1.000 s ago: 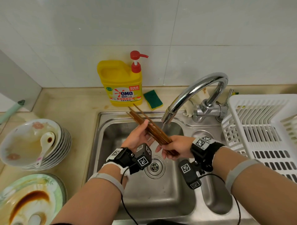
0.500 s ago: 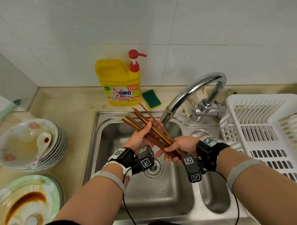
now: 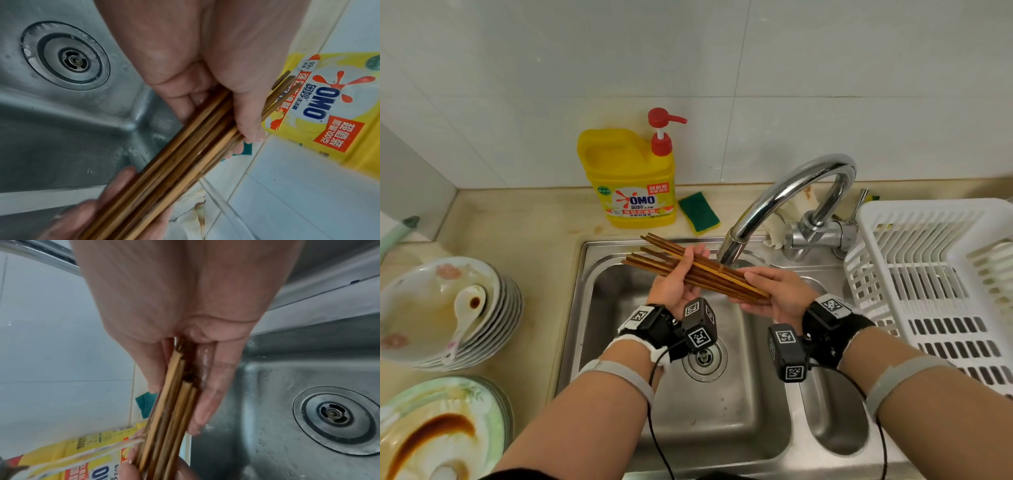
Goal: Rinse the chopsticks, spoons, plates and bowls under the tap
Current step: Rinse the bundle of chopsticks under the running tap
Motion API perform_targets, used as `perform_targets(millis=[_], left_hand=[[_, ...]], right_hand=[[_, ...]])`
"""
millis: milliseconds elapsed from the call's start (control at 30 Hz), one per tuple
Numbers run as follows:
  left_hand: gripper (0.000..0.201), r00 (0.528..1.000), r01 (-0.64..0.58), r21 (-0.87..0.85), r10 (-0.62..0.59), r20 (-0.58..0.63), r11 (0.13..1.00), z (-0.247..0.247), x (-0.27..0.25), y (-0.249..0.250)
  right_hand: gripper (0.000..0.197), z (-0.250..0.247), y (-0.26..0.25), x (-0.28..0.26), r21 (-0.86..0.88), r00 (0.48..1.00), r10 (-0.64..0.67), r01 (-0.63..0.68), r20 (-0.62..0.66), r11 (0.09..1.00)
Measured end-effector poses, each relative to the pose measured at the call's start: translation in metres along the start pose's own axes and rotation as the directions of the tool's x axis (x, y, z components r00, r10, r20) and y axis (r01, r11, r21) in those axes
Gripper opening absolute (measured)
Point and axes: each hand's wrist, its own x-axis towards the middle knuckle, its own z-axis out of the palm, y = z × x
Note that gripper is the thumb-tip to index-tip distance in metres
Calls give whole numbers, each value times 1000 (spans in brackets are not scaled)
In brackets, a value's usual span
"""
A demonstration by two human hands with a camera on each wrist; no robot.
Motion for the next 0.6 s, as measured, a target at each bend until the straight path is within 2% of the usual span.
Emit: perform_targets(millis=[100, 200, 267, 400, 467, 600], left_hand=[[47, 997, -48, 23, 49, -55, 999, -1, -1, -2], [46, 993, -77, -20, 75, -93, 997, 0, -2, -4], [42, 994, -75, -73, 69, -85, 994, 2, -4, -3], [29, 996, 13, -266, -35, -80, 964, 4, -3, 1], [30, 997, 51, -356, -71, -42, 933, 6, -1, 0], [31, 996, 86, -408, -89, 12, 909, 5, 5, -8]], right_hand=[[25, 3, 5, -1, 59, 999, -47, 47, -12, 997], [28, 10, 8, 0, 95, 998, -60, 59, 9, 994], [28, 12, 10, 2, 91, 996, -86, 88, -32, 992], [25, 11, 9, 4, 21, 984, -146, 149, -100, 989], [24, 9, 7, 3, 3, 981, -161, 163, -109, 987], [25, 6, 5, -2, 10, 979, -168, 171, -116, 985]])
